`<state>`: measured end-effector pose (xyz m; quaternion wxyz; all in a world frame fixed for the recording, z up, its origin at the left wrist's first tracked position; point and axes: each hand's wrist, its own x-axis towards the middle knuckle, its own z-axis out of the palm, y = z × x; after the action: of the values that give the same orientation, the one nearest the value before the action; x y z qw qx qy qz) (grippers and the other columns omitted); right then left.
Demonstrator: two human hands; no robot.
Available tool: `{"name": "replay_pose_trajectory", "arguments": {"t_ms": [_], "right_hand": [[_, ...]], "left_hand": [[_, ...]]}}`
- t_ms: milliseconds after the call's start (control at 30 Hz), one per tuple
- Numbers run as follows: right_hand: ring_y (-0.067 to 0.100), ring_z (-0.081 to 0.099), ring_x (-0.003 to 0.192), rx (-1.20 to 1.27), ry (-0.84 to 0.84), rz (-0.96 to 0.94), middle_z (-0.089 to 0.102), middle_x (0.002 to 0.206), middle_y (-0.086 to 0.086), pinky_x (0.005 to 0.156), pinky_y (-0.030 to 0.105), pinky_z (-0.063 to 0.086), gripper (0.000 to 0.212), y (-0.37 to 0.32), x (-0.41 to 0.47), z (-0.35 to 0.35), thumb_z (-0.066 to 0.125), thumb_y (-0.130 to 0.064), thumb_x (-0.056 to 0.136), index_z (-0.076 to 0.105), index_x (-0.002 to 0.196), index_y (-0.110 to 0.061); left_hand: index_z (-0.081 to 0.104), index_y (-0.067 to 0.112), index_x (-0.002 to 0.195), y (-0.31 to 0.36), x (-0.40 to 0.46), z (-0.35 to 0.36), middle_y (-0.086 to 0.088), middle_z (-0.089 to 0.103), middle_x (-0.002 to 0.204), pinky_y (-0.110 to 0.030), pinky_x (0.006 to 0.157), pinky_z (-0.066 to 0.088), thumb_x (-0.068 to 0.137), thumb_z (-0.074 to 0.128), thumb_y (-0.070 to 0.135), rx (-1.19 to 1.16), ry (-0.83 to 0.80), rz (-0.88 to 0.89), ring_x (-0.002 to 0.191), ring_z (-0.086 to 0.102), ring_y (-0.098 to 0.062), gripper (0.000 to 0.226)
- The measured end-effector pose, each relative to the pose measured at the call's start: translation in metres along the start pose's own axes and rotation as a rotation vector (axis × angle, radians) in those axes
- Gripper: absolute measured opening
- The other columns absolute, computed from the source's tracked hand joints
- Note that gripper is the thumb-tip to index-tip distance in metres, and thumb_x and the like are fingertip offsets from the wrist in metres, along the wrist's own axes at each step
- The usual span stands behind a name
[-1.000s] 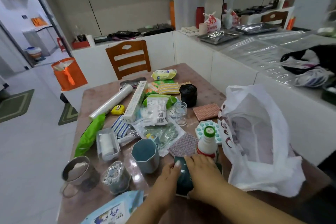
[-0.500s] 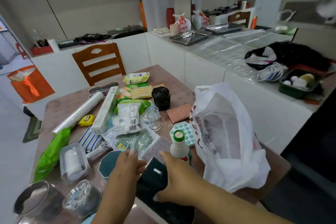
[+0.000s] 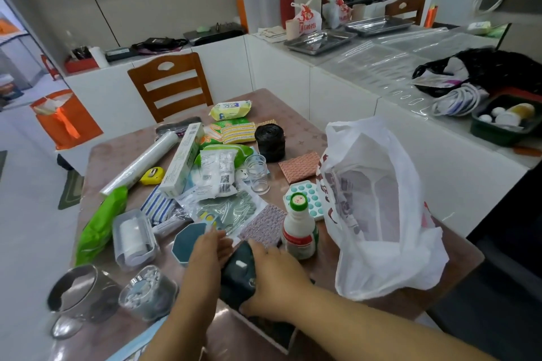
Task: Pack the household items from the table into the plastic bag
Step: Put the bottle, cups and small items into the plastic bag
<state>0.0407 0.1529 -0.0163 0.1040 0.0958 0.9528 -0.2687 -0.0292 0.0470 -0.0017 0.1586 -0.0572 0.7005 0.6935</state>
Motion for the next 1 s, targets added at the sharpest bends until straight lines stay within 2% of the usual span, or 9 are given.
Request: {"name": "replay_pose_trajectory", "arguments": {"t_ms": [233, 367, 500, 600, 667, 733, 833, 933, 1000], "right_hand": [[0.021, 0.055, 0.111, 0.228, 0.307, -0.058, 0.054, 0.126, -0.003, 0.091, 0.039, 0.05, 0.097, -0.022, -0.021, -0.084, 0.078, -0.055, 0.056, 0.03, 0.137, -0.031], [0.017, 0.054, 0.116, 0.346, 0.543, 0.062, 0.054, 0.13, -0.008, 0.096, 0.033, 0.046, 0.1, 0.005, -0.034, -0.146, 0.081, -0.05, 0.06, 0.028, 0.142, -0.032], [0.023, 0.058, 0.108, 0.476, 0.685, 0.351, 0.057, 0.126, -0.001, 0.086, 0.032, 0.048, 0.089, 0.078, -0.025, -0.181, 0.08, -0.046, 0.065, 0.034, 0.138, -0.024], [0.029, 0.059, 0.107, 0.392, 0.627, 0.56, 0.059, 0.124, 0.006, 0.084, 0.035, 0.049, 0.085, 0.128, -0.008, -0.175, 0.078, -0.047, 0.066, 0.036, 0.134, -0.016], [0.031, 0.059, 0.106, 0.277, 0.555, 0.641, 0.059, 0.121, 0.009, 0.081, 0.035, 0.049, 0.085, 0.147, 0.004, -0.162, 0.077, -0.049, 0.067, 0.036, 0.132, -0.014], [0.031, 0.057, 0.107, 0.217, 0.486, 0.694, 0.056, 0.122, 0.011, 0.082, 0.036, 0.049, 0.088, 0.157, 0.015, -0.149, 0.076, -0.053, 0.068, 0.034, 0.134, -0.013], [0.03, 0.054, 0.11, 0.044, 0.433, 0.694, 0.052, 0.125, 0.013, 0.087, 0.037, 0.047, 0.078, 0.153, 0.025, -0.137, 0.066, -0.057, 0.077, 0.04, 0.134, -0.01], [0.022, 0.054, 0.108, 0.091, 0.471, 0.36, 0.054, 0.126, 0.007, 0.086, 0.031, 0.048, 0.053, 0.123, 0.025, -0.137, 0.067, -0.035, 0.082, 0.049, 0.128, -0.016], [0.013, 0.048, 0.119, 0.381, 0.201, 0.074, 0.049, 0.136, -0.001, 0.096, 0.03, 0.046, 0.066, 0.097, 0.02, -0.14, 0.071, -0.019, 0.077, 0.042, 0.136, -0.024]], "left_hand": [[0.064, 0.015, 0.087, 0.095, -0.031, 0.019, -0.002, 0.073, 0.086, -0.029, 0.088, 0.049, 0.103, 0.03, 0.03, -0.183, -0.105, 0.388, 0.094, 0.066, -0.018, 0.041], [0.064, 0.028, 0.088, 0.111, -0.046, 0.046, 0.009, 0.069, 0.094, -0.033, 0.09, 0.051, 0.102, 0.034, 0.031, 0.114, -0.07, 0.615, 0.096, 0.065, -0.009, 0.032], [0.064, 0.025, 0.094, 0.086, -0.072, 0.081, 0.005, 0.068, 0.092, -0.047, 0.091, 0.048, 0.09, 0.037, 0.054, 0.425, -0.379, 0.398, 0.093, 0.062, -0.019, 0.04], [0.052, 0.024, 0.132, 0.048, -0.079, 0.104, -0.001, 0.058, 0.129, -0.03, 0.1, 0.04, 0.102, 0.024, 0.04, 0.985, -0.75, 0.32, 0.121, 0.052, -0.022, 0.043], [0.042, 0.028, 0.143, 0.024, -0.079, 0.115, 0.0, 0.046, 0.145, -0.029, 0.105, 0.035, 0.102, 0.026, 0.038, 1.081, -0.875, 0.262, 0.131, 0.045, -0.021, 0.045], [0.055, 0.032, 0.131, 0.011, -0.081, 0.124, 0.006, 0.057, 0.13, -0.031, 0.097, 0.048, 0.096, 0.039, 0.051, 0.94, -0.868, 0.042, 0.108, 0.061, -0.016, 0.043], [0.07, 0.024, 0.078, 0.001, -0.076, 0.125, 0.012, 0.066, 0.073, -0.027, 0.072, 0.059, 0.088, 0.063, 0.024, 0.744, -0.73, -0.079, 0.059, 0.06, -0.008, 0.012], [0.065, 0.027, 0.066, -0.004, -0.067, 0.116, 0.015, 0.062, 0.058, -0.01, 0.056, 0.045, 0.082, 0.063, 0.012, 0.732, -0.592, -0.002, 0.057, 0.055, 0.001, 0.022], [0.068, 0.024, 0.07, -0.004, -0.063, 0.111, 0.011, 0.063, 0.065, -0.014, 0.056, 0.043, 0.078, 0.062, 0.011, 0.696, -0.539, -0.03, 0.059, 0.055, -0.003, 0.017]]}}
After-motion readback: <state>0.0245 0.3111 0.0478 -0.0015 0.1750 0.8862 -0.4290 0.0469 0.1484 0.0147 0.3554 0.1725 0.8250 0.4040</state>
